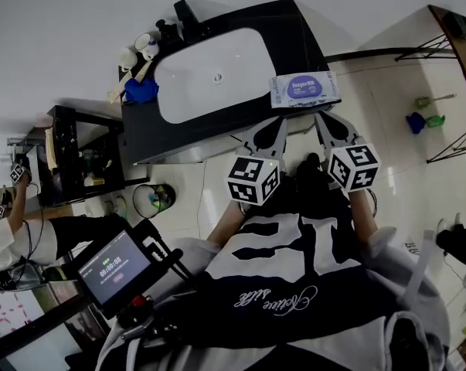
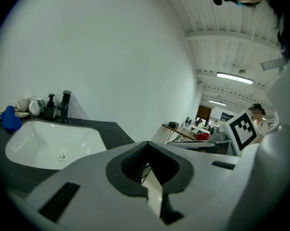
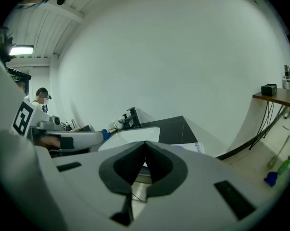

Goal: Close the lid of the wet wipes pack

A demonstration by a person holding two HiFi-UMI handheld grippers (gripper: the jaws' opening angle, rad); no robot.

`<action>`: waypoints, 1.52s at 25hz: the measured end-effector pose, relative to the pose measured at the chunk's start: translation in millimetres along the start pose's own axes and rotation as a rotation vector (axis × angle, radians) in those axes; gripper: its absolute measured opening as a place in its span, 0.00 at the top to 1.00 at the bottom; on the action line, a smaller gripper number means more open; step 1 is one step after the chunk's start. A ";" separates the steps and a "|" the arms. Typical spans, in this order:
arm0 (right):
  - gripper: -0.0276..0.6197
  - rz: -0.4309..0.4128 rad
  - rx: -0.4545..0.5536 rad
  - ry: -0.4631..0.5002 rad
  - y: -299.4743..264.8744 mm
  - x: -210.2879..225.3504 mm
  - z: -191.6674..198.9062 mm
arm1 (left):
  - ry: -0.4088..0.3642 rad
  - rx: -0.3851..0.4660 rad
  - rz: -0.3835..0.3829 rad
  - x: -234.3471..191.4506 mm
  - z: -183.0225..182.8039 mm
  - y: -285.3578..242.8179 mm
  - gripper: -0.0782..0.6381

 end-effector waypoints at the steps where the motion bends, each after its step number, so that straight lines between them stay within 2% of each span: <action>1: 0.96 -0.001 0.008 0.003 6.3 -3.6 0.3 | 0.001 0.006 0.010 6.5 -0.2 1.9 0.89; 8: 0.96 -0.008 0.029 0.026 41.3 -12.8 -0.8 | -0.004 0.008 0.039 44.1 3.2 10.8 0.89; 11: 0.97 -0.027 0.028 0.027 58.9 -14.6 2.1 | 0.003 0.012 0.023 60.5 5.1 16.3 0.89; 14: 0.97 -0.052 0.036 0.021 92.8 -4.9 11.0 | 0.003 0.015 0.001 95.5 12.6 20.7 0.89; 16: 0.97 -0.069 0.030 0.020 112.6 1.5 17.9 | 0.024 0.021 -0.017 117.7 17.7 24.1 0.89; 20: 0.97 -0.105 0.004 0.028 122.2 -3.9 18.4 | 0.066 0.026 -0.054 132.6 21.7 30.3 0.89; 27: 0.97 -0.163 0.019 0.080 206.4 14.4 33.4 | 0.075 0.003 -0.089 235.1 52.8 44.1 0.89; 32: 0.97 -0.177 0.039 0.073 232.2 13.3 41.8 | 0.035 0.008 -0.105 264.1 53.5 59.2 0.89; 38: 0.97 -0.194 0.073 0.080 245.1 0.2 44.2 | -0.024 0.019 -0.113 270.5 49.7 69.0 0.89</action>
Point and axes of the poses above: the fingertips, and each gripper's own axes: y backward along the fingers, x to its right, z out of its underside, the point moved 3 cm from there along y, backward along the fingers, and after that the axes turned 8 degrees about -y, right-handed, at the moved point
